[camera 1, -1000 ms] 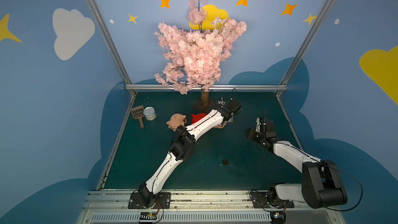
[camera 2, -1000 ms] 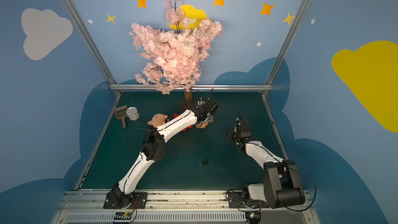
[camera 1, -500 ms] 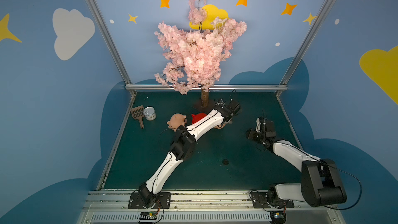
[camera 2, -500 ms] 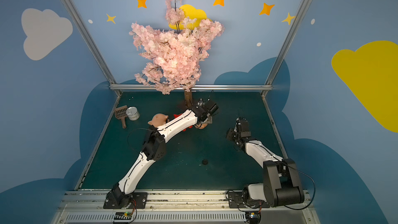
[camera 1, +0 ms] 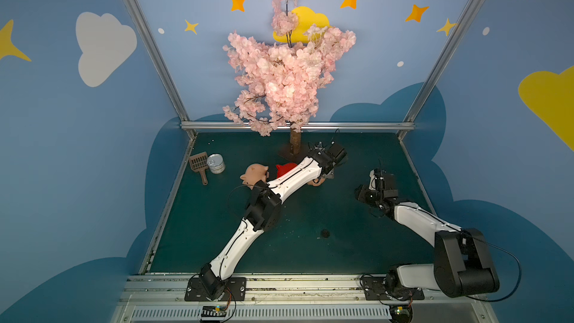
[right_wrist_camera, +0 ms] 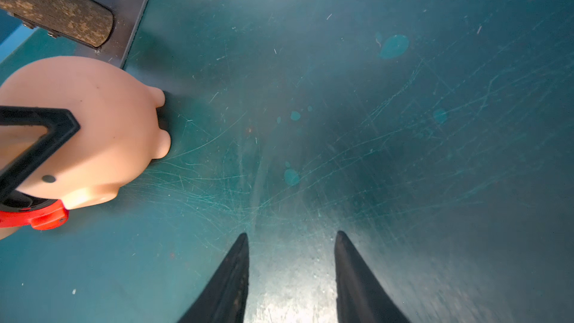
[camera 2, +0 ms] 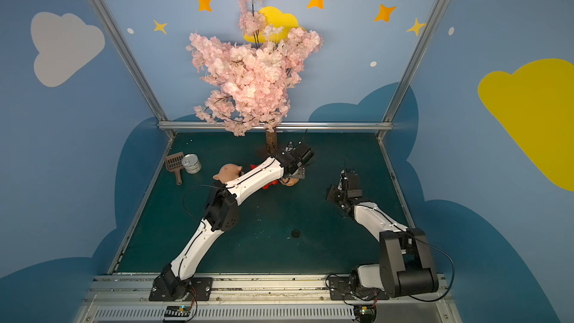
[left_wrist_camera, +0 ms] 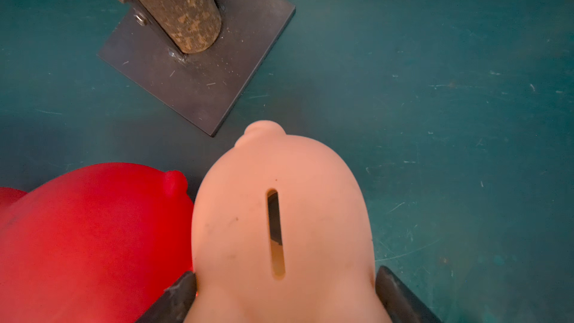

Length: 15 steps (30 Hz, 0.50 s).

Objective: Close piggy banks
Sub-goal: Turn over the piggy bank at the center of the board.

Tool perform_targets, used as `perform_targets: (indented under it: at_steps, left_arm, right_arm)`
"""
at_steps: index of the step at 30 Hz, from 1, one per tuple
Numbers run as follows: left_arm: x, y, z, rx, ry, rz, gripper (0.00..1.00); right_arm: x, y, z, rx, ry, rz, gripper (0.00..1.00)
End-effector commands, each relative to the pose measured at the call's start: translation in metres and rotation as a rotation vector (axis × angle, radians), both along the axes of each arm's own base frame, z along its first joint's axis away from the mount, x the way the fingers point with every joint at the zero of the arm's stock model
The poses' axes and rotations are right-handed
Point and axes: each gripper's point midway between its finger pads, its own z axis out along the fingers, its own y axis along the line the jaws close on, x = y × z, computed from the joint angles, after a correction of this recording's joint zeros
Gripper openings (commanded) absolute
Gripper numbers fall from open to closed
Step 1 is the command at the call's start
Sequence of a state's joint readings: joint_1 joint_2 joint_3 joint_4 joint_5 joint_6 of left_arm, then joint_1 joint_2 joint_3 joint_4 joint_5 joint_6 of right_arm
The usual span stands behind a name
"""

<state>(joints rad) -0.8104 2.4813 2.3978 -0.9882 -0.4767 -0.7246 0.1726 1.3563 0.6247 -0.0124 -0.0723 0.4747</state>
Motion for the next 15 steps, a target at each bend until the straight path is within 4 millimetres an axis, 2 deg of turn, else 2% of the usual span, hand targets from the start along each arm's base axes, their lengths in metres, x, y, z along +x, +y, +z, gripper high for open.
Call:
perform_targets:
  at_steps: [1, 9, 15]
  left_arm:
    - [-0.019, -0.017, 0.017, -0.109, 0.078, -0.063, 0.75]
    - [-0.053, -0.028, 0.033, -0.259, 0.155, -0.156, 0.75]
    - [-0.083, -0.024, 0.037, -0.377, 0.227, -0.212, 0.75]
  right_arm:
    - [0.008, 0.002, 0.008, 0.014, -0.011, -0.003, 0.45]
    - [0.007, 0.003, 0.009, 0.023, -0.009, 0.001, 0.45]
    - [0.006, 0.003, 0.009, 0.03, -0.006, 0.001, 0.45]
